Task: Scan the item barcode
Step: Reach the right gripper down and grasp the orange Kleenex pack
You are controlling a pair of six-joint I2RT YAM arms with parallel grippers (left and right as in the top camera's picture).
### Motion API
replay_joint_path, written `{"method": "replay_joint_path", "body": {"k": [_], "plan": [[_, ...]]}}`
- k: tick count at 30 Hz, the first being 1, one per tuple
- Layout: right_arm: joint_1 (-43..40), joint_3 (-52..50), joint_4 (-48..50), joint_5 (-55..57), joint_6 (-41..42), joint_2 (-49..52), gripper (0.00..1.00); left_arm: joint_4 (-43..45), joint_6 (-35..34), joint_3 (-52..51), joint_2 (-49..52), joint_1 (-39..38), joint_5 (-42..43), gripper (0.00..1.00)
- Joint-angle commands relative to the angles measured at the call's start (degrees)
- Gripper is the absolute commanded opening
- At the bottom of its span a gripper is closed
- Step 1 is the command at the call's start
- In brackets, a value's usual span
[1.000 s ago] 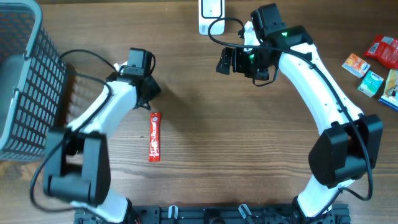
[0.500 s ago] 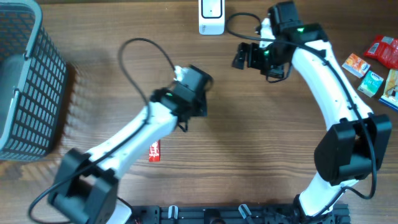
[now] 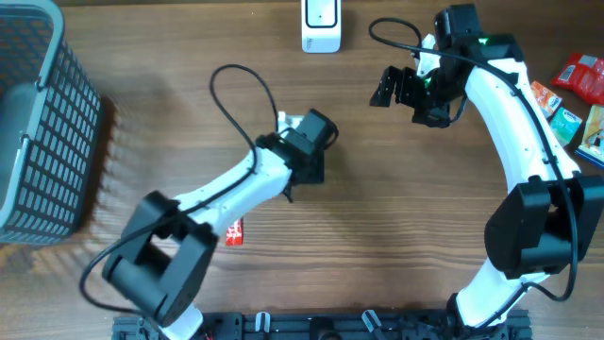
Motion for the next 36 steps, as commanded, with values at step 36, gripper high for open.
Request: {"method": "replay_joint_path", "body": {"k": [36], "plan": [[51.1,0.2,5.6,54.7,9.3,17.7,0.75,-29.9,-14.1,5.8,-57.6,39.2,-5.1,1.0]]}}
